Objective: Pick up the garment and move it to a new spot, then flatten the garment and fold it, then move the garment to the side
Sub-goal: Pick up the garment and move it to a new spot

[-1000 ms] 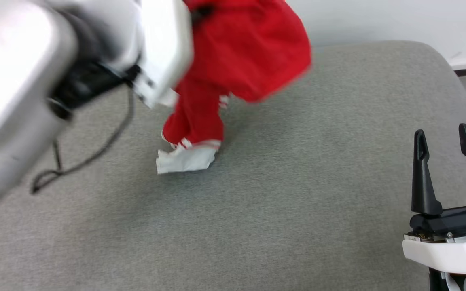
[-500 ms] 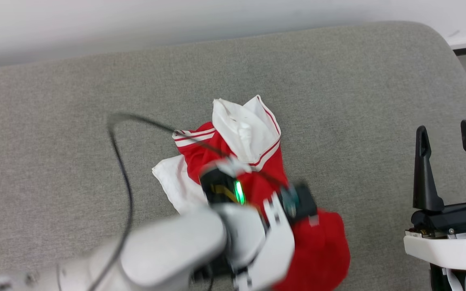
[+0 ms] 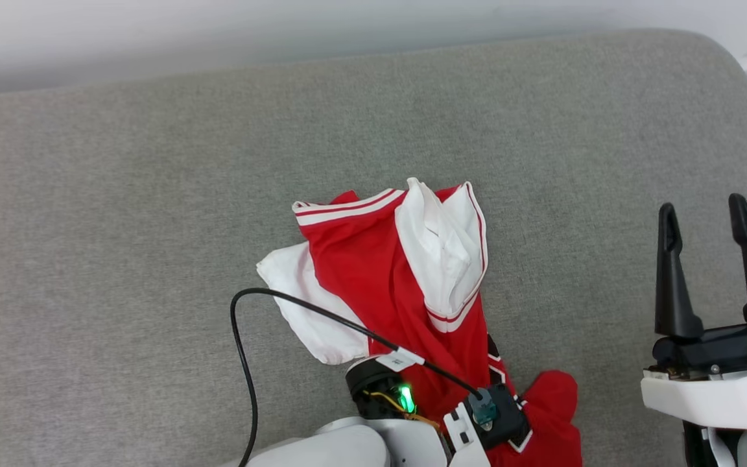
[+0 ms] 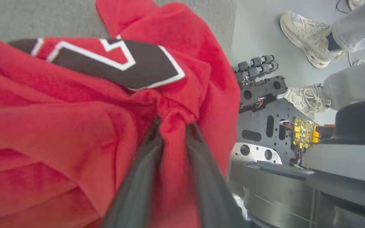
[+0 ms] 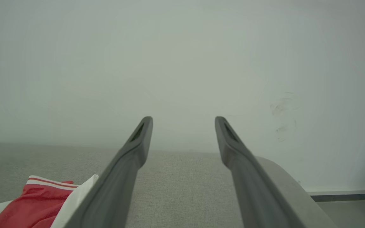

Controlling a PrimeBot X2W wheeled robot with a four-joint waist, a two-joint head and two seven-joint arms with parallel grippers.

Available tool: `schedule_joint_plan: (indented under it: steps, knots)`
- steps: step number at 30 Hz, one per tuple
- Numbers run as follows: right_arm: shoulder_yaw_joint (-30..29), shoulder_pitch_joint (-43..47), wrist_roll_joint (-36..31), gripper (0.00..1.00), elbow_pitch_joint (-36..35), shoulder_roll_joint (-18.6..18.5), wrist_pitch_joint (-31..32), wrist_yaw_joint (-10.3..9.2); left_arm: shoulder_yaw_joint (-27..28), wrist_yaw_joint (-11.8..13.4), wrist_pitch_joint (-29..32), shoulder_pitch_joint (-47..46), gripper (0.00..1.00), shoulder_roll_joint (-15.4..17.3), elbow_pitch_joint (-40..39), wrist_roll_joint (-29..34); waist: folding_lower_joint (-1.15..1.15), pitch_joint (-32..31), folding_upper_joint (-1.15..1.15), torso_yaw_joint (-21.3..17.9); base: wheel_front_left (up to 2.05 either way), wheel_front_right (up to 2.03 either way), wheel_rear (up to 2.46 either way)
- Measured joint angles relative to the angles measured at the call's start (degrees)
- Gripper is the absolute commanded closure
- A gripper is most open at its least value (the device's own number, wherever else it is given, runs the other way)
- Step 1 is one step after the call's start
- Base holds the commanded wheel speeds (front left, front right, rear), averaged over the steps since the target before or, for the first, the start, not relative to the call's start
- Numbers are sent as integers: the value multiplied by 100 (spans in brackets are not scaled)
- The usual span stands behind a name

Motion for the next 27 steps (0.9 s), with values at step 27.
schedule_joint_plan:
  steps: [27]
  knots:
    - [-140,641,-232,0,287,1,0,0,2240,2428,-5145,689,0,-130,1271,1090,0,-988,0,720,0,0,0]
